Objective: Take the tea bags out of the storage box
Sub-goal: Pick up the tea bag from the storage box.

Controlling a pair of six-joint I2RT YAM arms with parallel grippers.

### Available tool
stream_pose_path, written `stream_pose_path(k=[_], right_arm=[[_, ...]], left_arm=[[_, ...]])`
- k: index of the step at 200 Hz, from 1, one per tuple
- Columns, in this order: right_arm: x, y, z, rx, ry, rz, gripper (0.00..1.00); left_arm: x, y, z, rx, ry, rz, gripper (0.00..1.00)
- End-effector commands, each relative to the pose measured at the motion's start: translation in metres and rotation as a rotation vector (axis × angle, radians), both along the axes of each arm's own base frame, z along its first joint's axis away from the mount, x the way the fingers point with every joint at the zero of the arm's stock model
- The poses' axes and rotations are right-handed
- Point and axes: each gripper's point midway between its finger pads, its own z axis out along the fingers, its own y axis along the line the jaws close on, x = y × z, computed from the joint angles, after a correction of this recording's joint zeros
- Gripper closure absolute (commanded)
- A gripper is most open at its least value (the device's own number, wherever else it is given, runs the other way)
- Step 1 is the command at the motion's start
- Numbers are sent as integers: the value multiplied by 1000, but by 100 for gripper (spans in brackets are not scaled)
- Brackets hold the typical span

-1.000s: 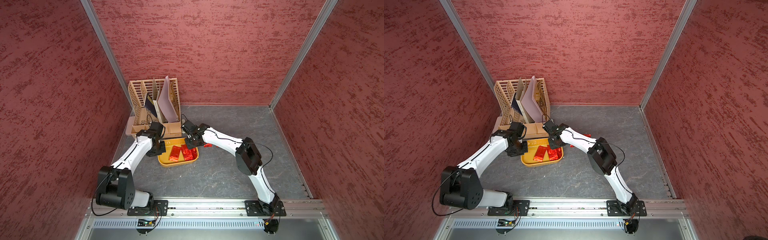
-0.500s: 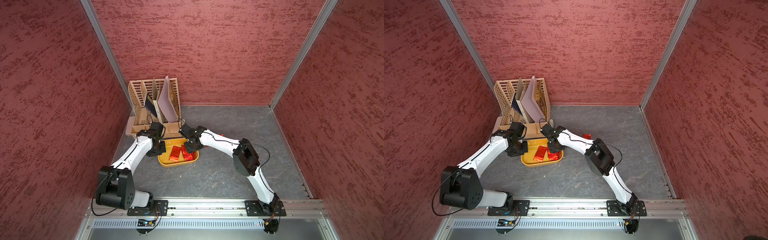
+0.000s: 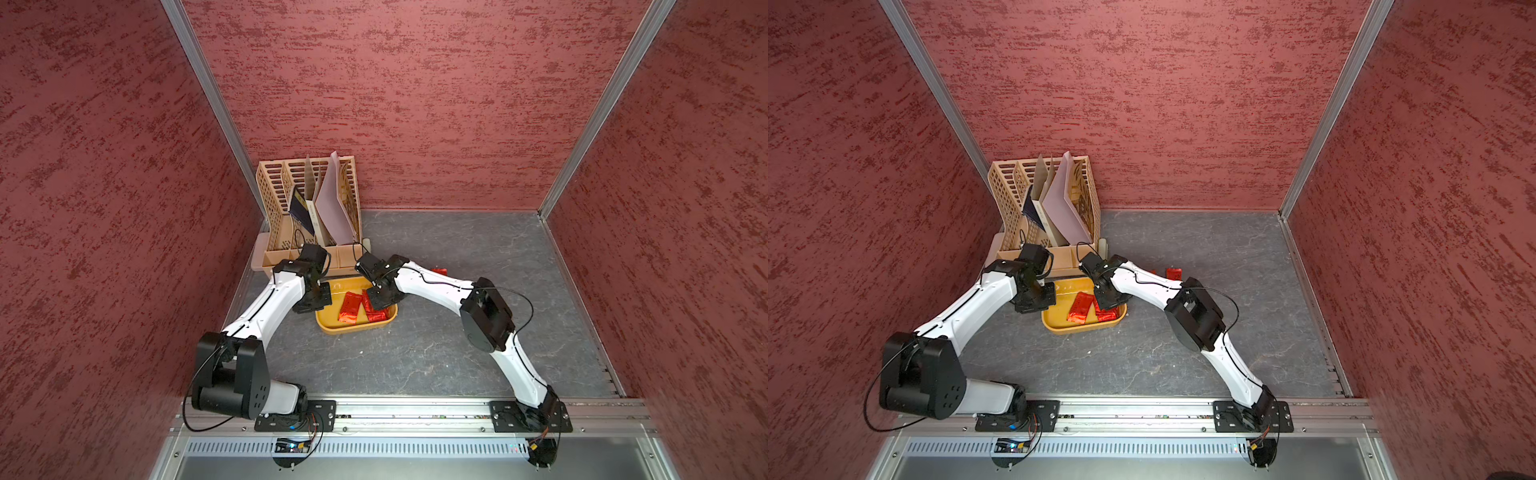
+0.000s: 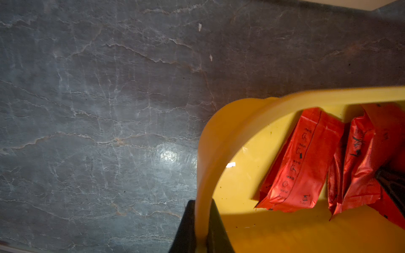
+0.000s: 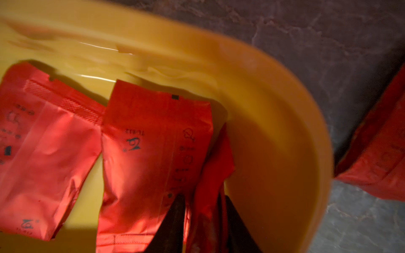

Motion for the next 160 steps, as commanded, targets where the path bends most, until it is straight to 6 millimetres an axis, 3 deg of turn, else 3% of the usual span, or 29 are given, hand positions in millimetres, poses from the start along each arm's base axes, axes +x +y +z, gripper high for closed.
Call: stream_pose_path(k=[1,59,94,160], right_arm=[[1,-3,-3,-28,0,-12,72],[2,0,10,6,-19,-20,87],[0,5,26,60,-34,-15,90],[-8,11,94,259,-66,12,90]], left_arm=[[0,0,-1,8,-2,-3,100],[0,0,-2,7,1,-4,100],[0,0,-2,8,4,-4,100],[0,0,-2,9,3,-3,100]])
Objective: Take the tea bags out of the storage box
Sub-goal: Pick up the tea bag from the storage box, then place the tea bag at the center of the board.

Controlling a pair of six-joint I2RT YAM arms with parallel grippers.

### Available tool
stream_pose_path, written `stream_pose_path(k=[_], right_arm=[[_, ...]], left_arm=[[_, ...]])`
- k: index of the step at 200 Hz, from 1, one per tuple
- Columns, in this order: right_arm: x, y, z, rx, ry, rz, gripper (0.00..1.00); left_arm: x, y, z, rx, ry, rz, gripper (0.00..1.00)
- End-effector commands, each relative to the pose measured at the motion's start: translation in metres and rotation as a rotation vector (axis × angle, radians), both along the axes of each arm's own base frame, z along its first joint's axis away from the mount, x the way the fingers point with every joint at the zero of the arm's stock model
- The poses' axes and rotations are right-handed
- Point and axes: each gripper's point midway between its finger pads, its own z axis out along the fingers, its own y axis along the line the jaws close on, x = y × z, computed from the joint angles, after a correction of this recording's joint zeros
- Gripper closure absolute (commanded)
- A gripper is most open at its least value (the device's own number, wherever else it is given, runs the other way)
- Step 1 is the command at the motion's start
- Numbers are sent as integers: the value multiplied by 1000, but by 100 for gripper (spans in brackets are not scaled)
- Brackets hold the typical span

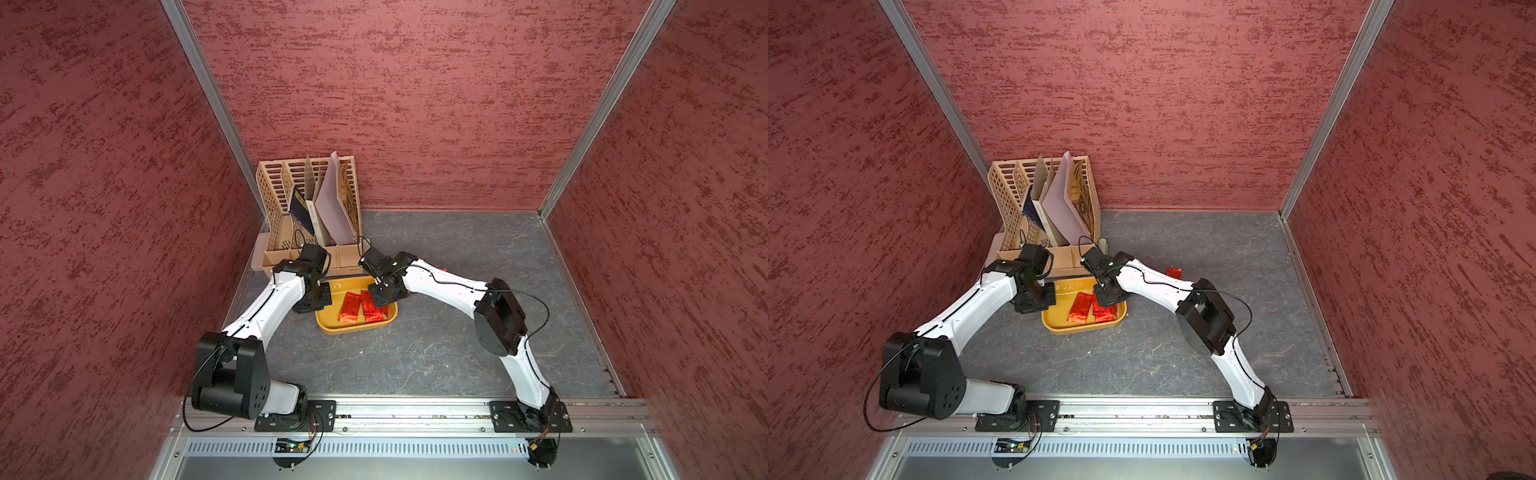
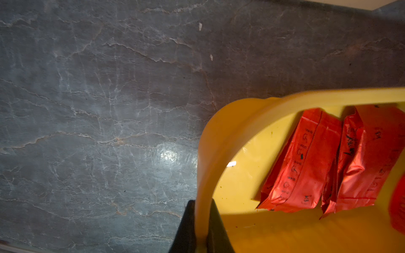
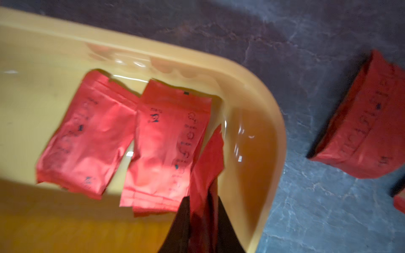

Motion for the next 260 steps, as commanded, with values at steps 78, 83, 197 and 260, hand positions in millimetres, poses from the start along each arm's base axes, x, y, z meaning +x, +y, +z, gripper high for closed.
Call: stream_pose_path(k=[78,83,197,260], right_arm=[[51,-132,59,429,28,-197,85],[57,-144,53,438,35,-219,84],[110,-264,-41,492,164,-391,77],[119,-283,-60,459,151,-453,74]], left_arm=[[1,-1,-2,8,0,-5,100],[1,-1,-2,8,-1,-5,100],[1,-1,-3,11,5,-7,100],[0,-2,-5,12,13,-9,100]])
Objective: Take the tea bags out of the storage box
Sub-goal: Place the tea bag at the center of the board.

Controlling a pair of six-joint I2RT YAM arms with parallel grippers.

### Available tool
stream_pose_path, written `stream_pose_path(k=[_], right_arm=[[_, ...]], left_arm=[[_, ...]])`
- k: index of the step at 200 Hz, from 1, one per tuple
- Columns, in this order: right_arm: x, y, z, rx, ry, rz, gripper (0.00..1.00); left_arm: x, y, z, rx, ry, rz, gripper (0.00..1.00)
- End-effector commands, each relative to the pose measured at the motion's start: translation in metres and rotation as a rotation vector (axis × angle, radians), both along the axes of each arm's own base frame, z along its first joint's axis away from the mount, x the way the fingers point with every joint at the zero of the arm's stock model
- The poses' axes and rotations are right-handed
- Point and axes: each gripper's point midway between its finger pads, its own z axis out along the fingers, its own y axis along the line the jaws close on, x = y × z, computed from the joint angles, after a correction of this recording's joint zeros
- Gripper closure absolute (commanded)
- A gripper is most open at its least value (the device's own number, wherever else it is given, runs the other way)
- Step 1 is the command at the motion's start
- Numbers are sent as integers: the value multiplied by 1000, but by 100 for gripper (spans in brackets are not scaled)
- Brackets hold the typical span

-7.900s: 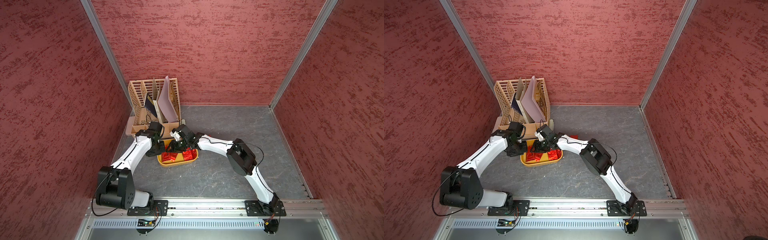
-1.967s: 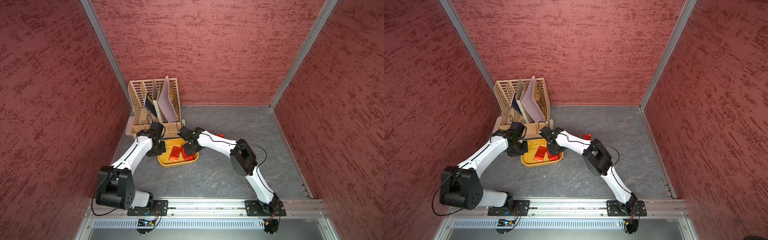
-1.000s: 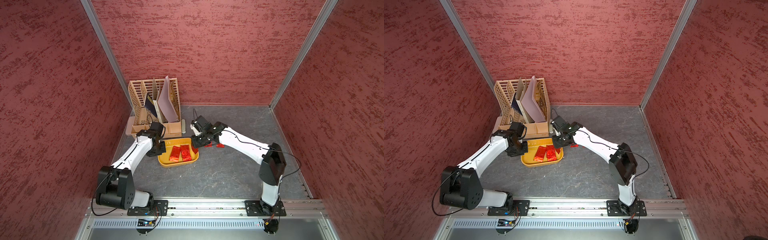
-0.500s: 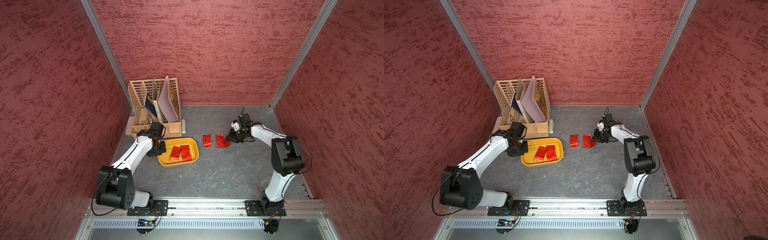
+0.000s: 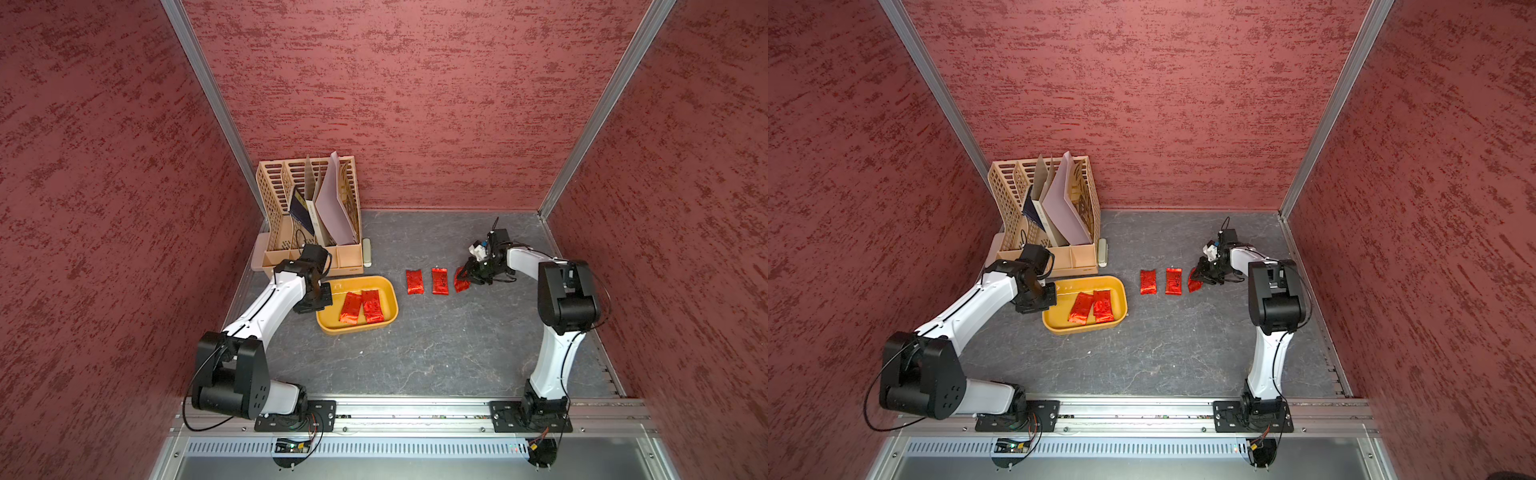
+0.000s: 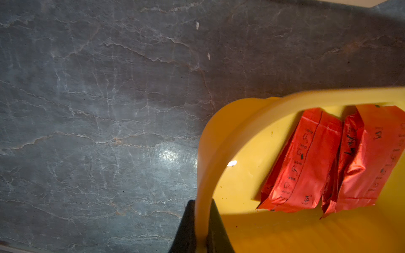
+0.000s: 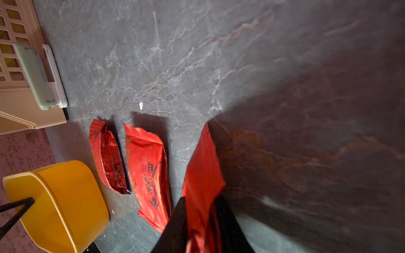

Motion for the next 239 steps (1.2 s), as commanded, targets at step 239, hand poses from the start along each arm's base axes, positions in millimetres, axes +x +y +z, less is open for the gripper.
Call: stream_pose_path(k=[239], right_arm=[[-5,-50,-1,-201,-16,-137,38]], left_arm=[[1,2,-2,18,2,6,100]])
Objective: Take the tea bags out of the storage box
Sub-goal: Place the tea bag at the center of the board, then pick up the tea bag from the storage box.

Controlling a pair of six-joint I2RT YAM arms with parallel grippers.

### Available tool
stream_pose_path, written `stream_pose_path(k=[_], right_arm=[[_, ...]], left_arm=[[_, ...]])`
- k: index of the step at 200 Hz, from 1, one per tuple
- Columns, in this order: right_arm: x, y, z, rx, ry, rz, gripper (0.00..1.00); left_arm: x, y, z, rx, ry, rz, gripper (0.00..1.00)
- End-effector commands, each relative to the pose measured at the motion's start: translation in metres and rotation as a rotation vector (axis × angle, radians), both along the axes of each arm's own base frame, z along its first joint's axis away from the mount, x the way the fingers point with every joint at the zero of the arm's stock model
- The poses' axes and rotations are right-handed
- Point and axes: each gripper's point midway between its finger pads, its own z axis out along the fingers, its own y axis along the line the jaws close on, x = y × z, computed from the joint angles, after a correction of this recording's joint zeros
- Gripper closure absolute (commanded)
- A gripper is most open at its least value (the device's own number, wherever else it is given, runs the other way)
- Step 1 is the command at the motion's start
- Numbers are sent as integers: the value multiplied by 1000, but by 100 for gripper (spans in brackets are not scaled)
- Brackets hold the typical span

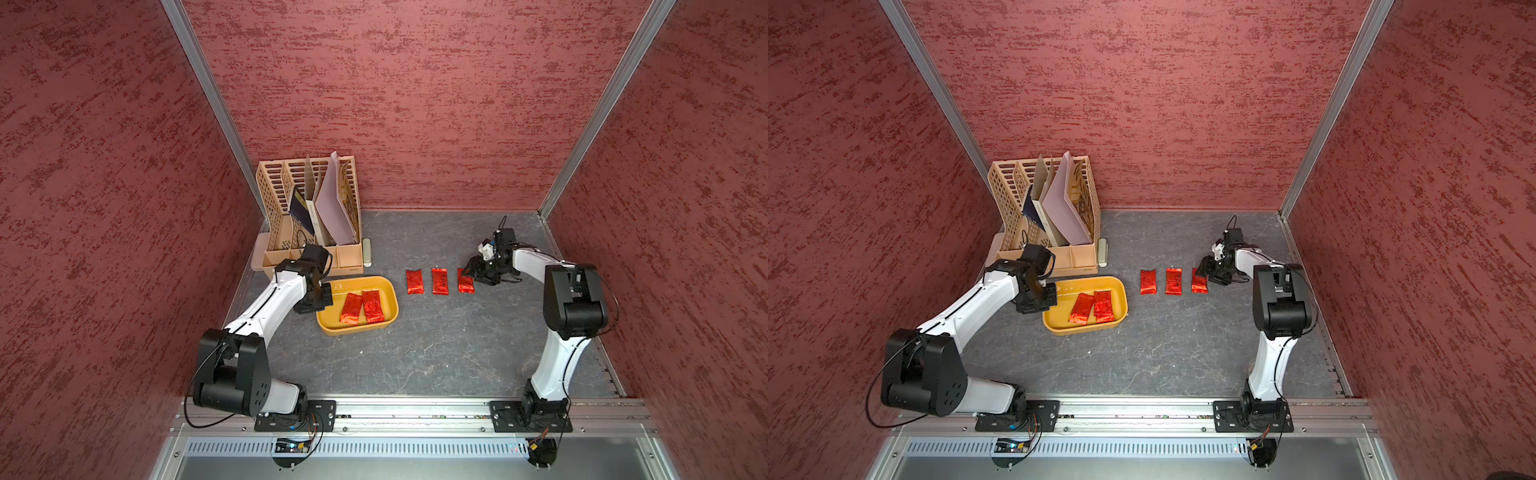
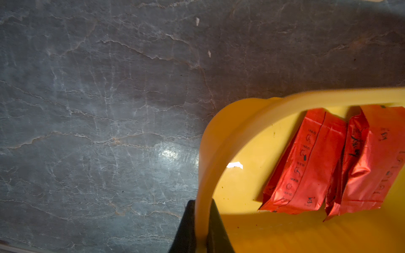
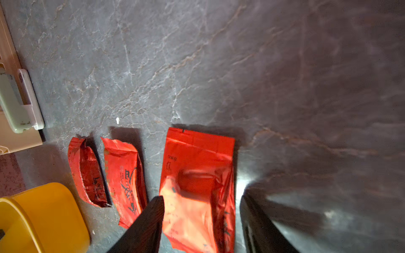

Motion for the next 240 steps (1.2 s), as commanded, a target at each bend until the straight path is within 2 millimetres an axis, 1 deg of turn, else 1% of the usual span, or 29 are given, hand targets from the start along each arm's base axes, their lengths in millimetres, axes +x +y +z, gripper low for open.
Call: stream_pose_path(k=[1,19,33,43,54,70,83,94,113,118,131,145,149,152,154,162,171,178,182,195,207,229,240], right_arm=[[-8,-16,-3,-72,16,-41,38],[-7,-20,11,-89,-35,-59,36],[-7,-22,28,-90,-90,-73,36],[-8,-16,45,-57,-137,-72,36],[-11,-3,67,19,-193,-55,37],[-21,29,100,155,-256,-1,38],[-33,63,124,225,-291,80,39],[-43,91,137,238,-299,130,40],[-66,152,147,258,-298,244,42],[-70,167,147,270,-292,266,42],[-86,215,146,309,-274,357,43],[-98,261,134,321,-239,448,46],[-99,271,130,309,-229,467,46],[-105,278,123,292,-210,483,47],[-105,283,124,285,-215,492,47],[-110,297,110,218,-191,514,48],[-112,306,98,138,-177,521,48],[-114,310,92,92,-170,521,48],[-116,311,85,66,-158,523,48],[-116,315,79,-6,-161,513,48],[-116,315,72,-78,-169,515,49],[-114,304,56,-221,-130,493,50],[-113,302,49,-251,-118,475,51]], left_arm=[[1,2,1,16,-9,6,100],[1,2,2,15,-12,4,100],[1,-1,2,15,-15,-5,100],[1,-1,2,15,-16,-8,100],[0,-1,2,16,-15,-9,100],[1,0,4,21,-22,-5,100],[1,-1,4,22,-24,-5,100],[1,-1,4,25,-21,-9,100],[0,-1,3,37,-17,-10,100],[0,-2,3,39,-15,-11,100],[0,-1,3,46,-19,-11,100],[1,-4,2,50,-14,-22,100],[1,-5,2,51,-13,-27,100],[0,-5,2,53,-10,-28,100],[0,-6,1,55,-9,-30,100],[-1,-7,1,61,-7,-34,100],[0,-7,1,66,-8,-35,100],[-1,-7,0,67,-5,-35,100],[-1,-7,1,69,-6,-34,100],[-1,-6,2,68,-9,-29,100],[-1,-5,2,69,-12,-28,100],[0,-5,3,69,-17,-26,100],[0,-5,3,69,-16,-25,100]])
